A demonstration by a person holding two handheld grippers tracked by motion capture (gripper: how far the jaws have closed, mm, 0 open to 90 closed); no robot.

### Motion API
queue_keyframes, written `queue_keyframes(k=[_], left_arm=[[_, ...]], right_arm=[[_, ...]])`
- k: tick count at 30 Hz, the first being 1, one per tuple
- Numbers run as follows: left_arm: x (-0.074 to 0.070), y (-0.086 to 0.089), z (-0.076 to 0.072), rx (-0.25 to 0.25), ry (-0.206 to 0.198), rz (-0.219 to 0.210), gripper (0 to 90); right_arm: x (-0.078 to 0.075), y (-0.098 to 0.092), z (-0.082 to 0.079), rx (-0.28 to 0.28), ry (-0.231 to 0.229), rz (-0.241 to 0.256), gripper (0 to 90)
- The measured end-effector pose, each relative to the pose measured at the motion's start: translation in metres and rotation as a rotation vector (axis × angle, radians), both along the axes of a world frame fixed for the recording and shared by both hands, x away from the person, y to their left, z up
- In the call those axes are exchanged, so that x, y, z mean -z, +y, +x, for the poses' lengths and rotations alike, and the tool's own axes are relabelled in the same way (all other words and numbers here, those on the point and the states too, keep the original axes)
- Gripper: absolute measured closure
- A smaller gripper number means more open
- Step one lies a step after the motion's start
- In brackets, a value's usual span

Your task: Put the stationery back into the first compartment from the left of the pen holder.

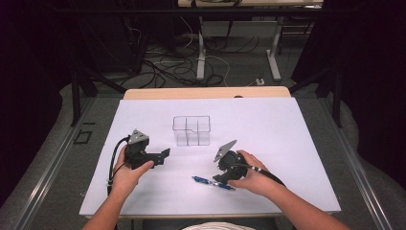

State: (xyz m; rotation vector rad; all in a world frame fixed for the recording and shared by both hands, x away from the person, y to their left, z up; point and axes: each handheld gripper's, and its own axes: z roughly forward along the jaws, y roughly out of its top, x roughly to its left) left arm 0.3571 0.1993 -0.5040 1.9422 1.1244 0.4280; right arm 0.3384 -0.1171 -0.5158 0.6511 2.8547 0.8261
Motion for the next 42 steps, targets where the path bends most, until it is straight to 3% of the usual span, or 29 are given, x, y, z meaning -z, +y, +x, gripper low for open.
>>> queue_keyframes(k=[7, 17, 33, 42], left_arm=[[0.002, -0.002, 0.0, -0.012, -0.005, -0.013, 6.2], [0.002, -0.001, 0.0, -0.006, -0.006, 0.0, 6.5], [0.002, -0.001, 0.0, -0.01, 0.002, 0.001, 6.7], [0.002, -0.001, 0.0, -0.002, -0.003, 0.008, 6.7]], right_arm=[[0.004, 0.008, -0.001, -0.01, 0.058, -0.028, 59.1], [0.012, 0.013, -0.001, -0.012, 0.098, -0.044, 63.7], [0.02, 0.022, -0.004, -0.036, 0.115, -0.077, 70.4], [0.019, 0.023, -0.004, -0.049, 0.081, -0.103, 78.6]])
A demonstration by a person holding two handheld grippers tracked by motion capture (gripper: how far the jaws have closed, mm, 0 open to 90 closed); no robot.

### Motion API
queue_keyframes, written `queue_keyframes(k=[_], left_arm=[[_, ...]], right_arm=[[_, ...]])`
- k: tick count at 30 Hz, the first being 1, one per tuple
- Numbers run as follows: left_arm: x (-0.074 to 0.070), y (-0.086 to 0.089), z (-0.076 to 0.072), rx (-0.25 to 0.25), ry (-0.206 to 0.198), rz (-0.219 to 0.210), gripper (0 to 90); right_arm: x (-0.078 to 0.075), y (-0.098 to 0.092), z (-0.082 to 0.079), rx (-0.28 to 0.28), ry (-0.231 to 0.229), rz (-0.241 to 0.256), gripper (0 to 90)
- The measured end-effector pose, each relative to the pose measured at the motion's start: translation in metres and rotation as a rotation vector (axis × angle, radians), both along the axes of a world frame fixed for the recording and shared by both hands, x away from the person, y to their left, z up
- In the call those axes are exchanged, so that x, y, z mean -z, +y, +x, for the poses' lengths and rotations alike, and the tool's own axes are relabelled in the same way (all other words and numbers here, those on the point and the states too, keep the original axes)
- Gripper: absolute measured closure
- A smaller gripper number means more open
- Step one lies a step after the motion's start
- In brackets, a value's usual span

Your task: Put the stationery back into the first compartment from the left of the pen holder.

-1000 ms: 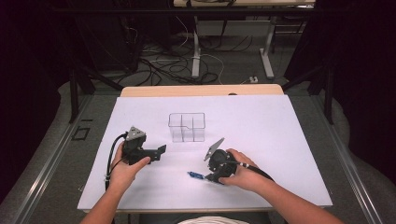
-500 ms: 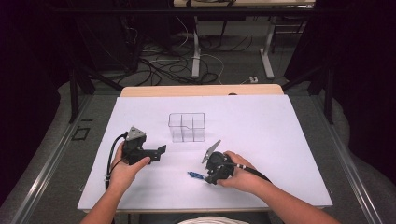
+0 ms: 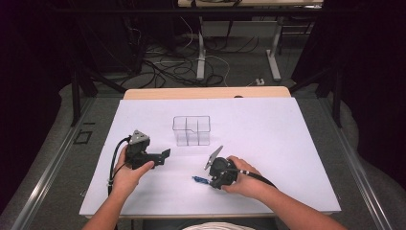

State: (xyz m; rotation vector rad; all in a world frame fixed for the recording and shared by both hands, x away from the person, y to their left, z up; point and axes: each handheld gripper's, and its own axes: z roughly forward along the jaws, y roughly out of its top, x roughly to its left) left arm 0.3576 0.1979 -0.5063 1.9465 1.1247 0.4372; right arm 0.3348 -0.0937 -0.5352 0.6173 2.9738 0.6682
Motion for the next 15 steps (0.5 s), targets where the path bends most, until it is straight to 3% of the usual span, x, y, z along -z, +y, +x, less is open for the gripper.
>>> queue_keyframes(k=[15], left_arm=[[0.0003, 0.0001, 0.0001, -0.002, 0.002, 0.001, 6.7]], right_arm=[[-0.0007, 0.0012, -0.0024, 0.001, 0.011, 0.001, 79.7]])
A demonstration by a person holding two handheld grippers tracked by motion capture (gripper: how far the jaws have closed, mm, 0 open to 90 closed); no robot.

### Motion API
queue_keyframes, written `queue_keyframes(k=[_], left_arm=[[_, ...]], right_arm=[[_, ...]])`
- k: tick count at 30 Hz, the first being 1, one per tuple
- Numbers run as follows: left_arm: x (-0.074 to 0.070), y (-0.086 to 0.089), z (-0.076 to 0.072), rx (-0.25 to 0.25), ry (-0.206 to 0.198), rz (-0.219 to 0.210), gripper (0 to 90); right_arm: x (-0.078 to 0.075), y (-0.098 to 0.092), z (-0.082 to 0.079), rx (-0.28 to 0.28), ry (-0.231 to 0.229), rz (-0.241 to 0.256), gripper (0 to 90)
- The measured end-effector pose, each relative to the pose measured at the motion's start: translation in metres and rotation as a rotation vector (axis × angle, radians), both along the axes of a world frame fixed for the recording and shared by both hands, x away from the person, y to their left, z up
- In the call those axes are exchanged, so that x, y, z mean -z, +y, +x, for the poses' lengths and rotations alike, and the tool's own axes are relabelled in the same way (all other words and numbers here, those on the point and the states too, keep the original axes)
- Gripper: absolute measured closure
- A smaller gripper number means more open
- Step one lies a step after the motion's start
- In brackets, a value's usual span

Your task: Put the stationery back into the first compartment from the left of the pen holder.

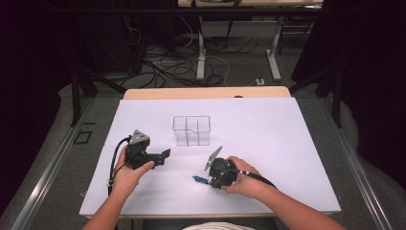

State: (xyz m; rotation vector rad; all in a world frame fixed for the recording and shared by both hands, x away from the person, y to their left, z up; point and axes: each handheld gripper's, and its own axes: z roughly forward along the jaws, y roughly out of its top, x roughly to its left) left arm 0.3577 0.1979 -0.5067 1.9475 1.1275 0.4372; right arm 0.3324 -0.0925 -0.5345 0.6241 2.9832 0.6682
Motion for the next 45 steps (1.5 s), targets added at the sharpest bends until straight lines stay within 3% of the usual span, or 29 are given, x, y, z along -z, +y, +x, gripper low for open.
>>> queue_keyframes(k=[8, 14, 18, 23, 36, 43, 45], left_arm=[[0.0, 0.0, 0.0, 0.0, -0.001, -0.001, 6.8], [-0.001, 0.0, 0.0, -0.004, -0.002, -0.005, 6.7], [-0.001, 0.0, 0.0, -0.005, -0.001, -0.01, 6.8], [-0.002, 0.001, 0.0, 0.001, 0.003, -0.008, 6.7], [-0.006, 0.005, 0.001, -0.014, 0.003, -0.034, 6.8], [-0.006, 0.005, 0.001, -0.012, 0.006, -0.037, 6.9], [-0.007, 0.005, 0.0, -0.013, 0.004, -0.04, 7.0]], right_arm=[[-0.003, 0.0, 0.0, -0.004, -0.02, 0.016, 79.8], [-0.012, -0.003, 0.0, -0.009, -0.067, 0.029, 79.8], [-0.019, -0.005, -0.001, -0.014, -0.131, 0.042, 79.8], [-0.025, -0.006, -0.006, -0.03, -0.262, 0.04, 79.8], [-0.039, -0.009, -0.023, -0.117, -0.697, -0.002, 79.8], [-0.044, -0.012, -0.031, -0.208, -0.946, -0.043, 79.8], [-0.045, -0.014, -0.033, -0.235, -0.998, -0.062, 79.8]])
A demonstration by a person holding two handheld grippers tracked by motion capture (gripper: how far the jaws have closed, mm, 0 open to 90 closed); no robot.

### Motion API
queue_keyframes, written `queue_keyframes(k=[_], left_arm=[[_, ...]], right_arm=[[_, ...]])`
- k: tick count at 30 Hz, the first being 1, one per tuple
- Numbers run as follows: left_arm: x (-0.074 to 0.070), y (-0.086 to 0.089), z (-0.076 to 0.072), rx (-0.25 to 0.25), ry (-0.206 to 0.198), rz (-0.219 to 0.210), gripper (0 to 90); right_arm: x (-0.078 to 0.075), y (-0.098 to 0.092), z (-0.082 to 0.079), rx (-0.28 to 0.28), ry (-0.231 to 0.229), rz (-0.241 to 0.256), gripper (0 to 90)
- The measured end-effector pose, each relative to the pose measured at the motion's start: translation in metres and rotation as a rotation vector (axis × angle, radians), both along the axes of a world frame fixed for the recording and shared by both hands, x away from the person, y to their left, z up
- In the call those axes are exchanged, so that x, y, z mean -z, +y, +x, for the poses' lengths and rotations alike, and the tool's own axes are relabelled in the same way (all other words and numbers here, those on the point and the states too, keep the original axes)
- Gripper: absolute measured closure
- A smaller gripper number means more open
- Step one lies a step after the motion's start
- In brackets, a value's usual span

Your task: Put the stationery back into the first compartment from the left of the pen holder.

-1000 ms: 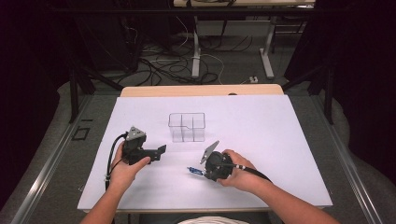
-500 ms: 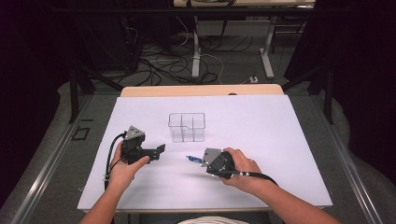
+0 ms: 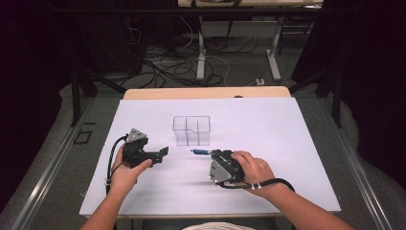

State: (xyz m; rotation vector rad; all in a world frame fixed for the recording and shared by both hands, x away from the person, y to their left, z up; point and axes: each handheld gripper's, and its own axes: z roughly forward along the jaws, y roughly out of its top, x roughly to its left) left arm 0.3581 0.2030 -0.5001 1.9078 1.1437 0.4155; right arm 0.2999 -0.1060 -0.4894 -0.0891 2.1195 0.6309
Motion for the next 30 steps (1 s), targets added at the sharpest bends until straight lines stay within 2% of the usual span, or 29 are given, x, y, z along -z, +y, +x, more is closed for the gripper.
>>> queue_keyframes(k=[1, 4, 10, 12, 13, 17, 23, 26, 27, 30], left_arm=[[0.0, 0.0, 0.0, 0.0, 0.001, -0.001, 7.0], [0.0, 0.0, 0.0, 0.003, 0.005, -0.009, 7.2], [-0.001, -0.002, 0.0, 0.01, 0.01, -0.017, 7.6], [-0.001, -0.002, 0.0, 0.015, 0.013, -0.022, 7.8], [-0.002, -0.002, 0.0, 0.016, 0.014, -0.024, 7.8], [-0.003, -0.001, 0.0, 0.017, 0.015, -0.032, 8.5], [-0.006, -0.003, 0.0, 0.025, 0.013, -0.041, 9.4], [-0.007, -0.005, 0.0, 0.037, 0.02, -0.049, 9.6], [-0.007, -0.005, 0.0, 0.044, 0.018, -0.05, 9.6], [-0.009, -0.007, 0.001, 0.053, 0.022, -0.062, 9.5]], right_arm=[[-0.001, -0.001, -0.001, 0.004, -0.019, -0.011, 79.8], [-0.002, -0.003, -0.002, -0.02, -0.116, -0.032, 79.8], [-0.009, -0.008, -0.001, -0.066, -0.286, -0.15, 79.8], [-0.012, -0.01, -0.001, -0.08, -0.32, -0.198, 79.8], [-0.014, -0.011, -0.001, -0.096, -0.35, -0.238, 79.8], [-0.019, -0.015, 0.0, -0.145, -0.412, -0.329, 79.8], [-0.02, -0.017, -0.001, -0.224, -0.456, -0.482, 79.8], [-0.02, -0.016, -0.001, -0.268, -0.488, -0.53, 79.8], [-0.019, -0.015, -0.001, -0.275, -0.481, -0.544, 79.8], [-0.018, -0.012, 0.0, -0.309, -0.502, -0.578, 79.8]])
